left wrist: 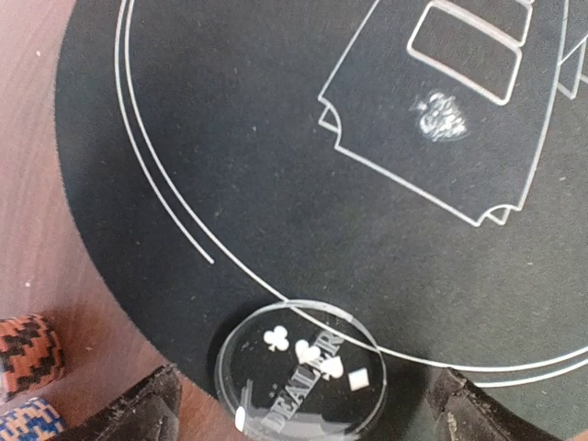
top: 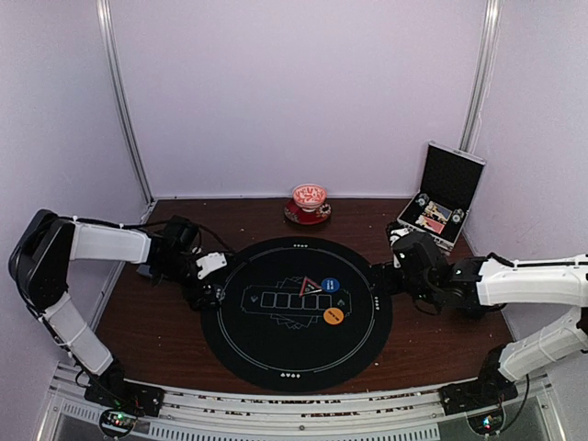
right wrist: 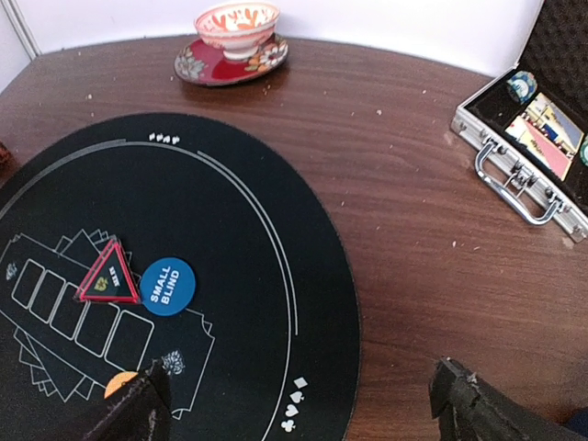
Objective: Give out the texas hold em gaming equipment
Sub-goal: Place the dealer button on the poker table mat, then move the small blind button to the poker table mat.
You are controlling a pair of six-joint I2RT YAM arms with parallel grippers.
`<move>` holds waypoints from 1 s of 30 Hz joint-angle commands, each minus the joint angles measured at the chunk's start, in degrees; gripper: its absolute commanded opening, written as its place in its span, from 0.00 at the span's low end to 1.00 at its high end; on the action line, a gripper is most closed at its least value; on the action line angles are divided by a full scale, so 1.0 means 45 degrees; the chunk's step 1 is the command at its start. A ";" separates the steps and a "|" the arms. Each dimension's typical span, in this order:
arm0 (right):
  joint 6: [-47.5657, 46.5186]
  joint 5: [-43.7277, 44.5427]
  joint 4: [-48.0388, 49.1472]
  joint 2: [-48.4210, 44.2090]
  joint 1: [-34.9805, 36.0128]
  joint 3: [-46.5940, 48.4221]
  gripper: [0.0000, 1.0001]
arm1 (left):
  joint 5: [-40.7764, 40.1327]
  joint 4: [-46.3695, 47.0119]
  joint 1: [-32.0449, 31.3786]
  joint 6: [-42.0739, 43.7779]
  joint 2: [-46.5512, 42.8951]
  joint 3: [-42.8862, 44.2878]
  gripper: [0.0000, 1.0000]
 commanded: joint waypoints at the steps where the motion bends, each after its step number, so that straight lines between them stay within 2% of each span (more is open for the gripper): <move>1: -0.0131 -0.0896 0.0189 0.1229 0.0392 0.0657 1.00 | 0.0639 -0.0599 0.0041 -0.0027 -0.1066 0.0833 0.98; 7: -0.0085 -0.1458 -0.0261 0.3550 0.0983 0.2423 1.00 | 0.1364 -0.0905 0.0021 -0.0528 -0.2073 0.1780 0.98; 12: 0.0020 -0.1659 -0.0852 0.5463 0.0984 0.4226 1.00 | 0.2344 0.0208 0.0028 -0.1168 -0.2920 0.1534 0.98; 17: 0.0012 -0.1451 -0.1523 0.6990 0.0973 0.5503 1.00 | 0.2474 0.2766 0.0032 -0.1985 -0.3875 0.0141 0.98; 22: 0.0029 -0.0818 -0.1451 0.7261 0.0893 0.5415 0.94 | 0.1911 0.5923 0.0041 -0.2864 -0.4489 -0.1915 0.98; 30: 0.0016 -0.0940 -0.1302 0.7578 0.0833 0.4932 0.85 | 0.1258 0.8431 0.0041 -0.3382 -0.5159 -0.3453 0.98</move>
